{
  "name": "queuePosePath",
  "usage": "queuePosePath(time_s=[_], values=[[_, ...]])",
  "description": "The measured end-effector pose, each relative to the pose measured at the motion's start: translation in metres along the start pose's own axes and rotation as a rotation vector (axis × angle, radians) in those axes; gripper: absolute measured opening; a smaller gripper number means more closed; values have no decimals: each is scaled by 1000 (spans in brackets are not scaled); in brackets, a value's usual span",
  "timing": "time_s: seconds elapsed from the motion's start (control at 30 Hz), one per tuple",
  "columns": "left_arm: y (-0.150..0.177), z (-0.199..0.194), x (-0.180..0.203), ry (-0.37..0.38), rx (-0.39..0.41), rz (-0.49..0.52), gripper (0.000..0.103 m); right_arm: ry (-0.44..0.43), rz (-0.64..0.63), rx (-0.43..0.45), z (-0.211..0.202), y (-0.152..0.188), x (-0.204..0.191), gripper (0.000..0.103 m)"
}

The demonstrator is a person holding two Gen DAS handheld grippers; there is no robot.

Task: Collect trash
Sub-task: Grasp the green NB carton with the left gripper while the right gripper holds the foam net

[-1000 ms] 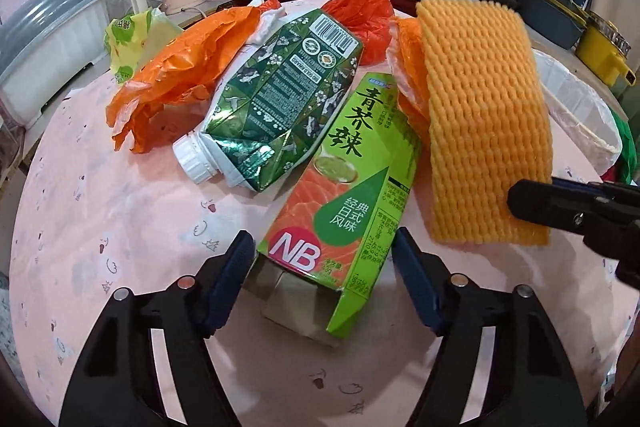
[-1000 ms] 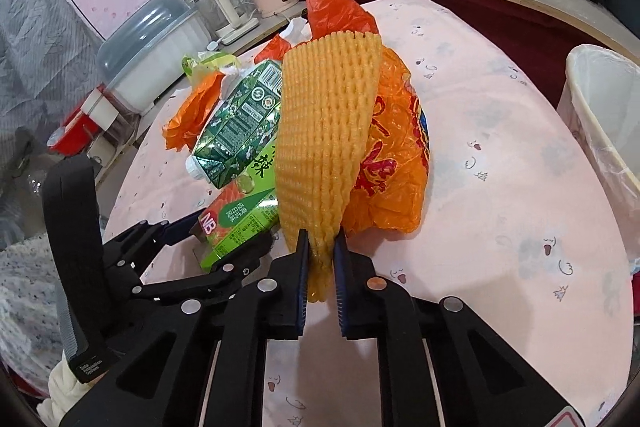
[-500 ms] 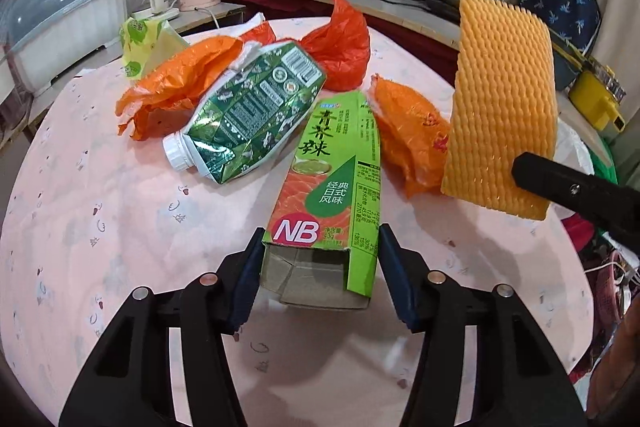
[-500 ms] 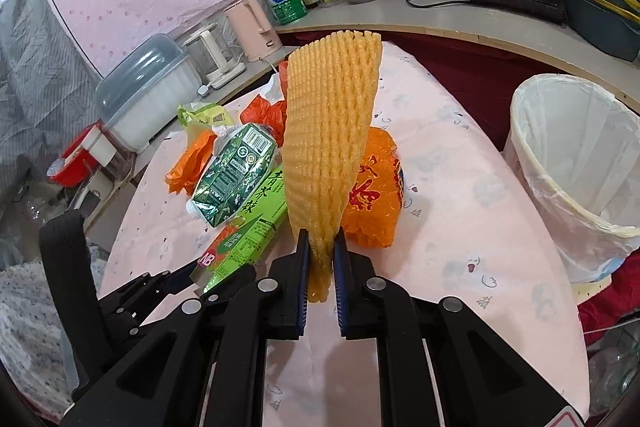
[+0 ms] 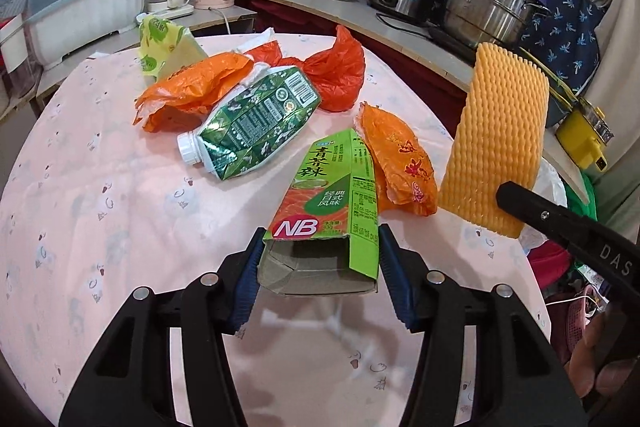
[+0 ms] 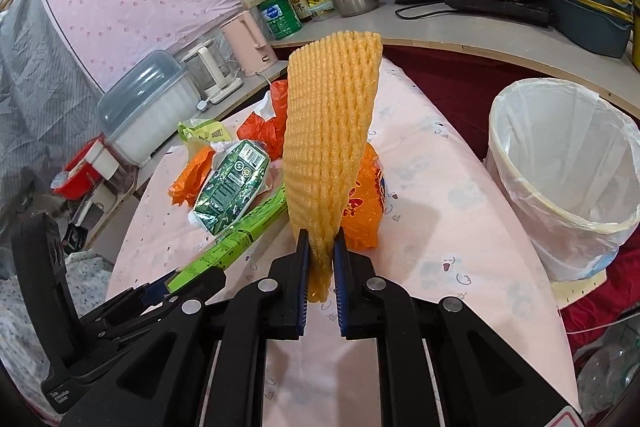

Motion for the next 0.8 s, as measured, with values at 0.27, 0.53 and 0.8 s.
queuePosePath(time_s=[0.27, 0.53, 0.8], values=[[20, 16, -17, -50, -70, -35, 79, -3, 6, -16, 3, 6, 0, 11], [22, 51, -18, -61, -143, -25, 86, -4, 9, -22, 7, 6, 1, 11], [11, 63, -7, -84, -116, 23, 56, -3, 21, -36, 14, 7, 8, 11]])
Point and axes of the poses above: each gripper's, at about its wrist camera, not at the fingertips, and z roughly the way its jaws point, x to its right, y to its underside, the point moved 6 cm from there along z, roughly the way its jaws point, and after that the axes turned 2 degrees about -z, right-handed, at the moved point
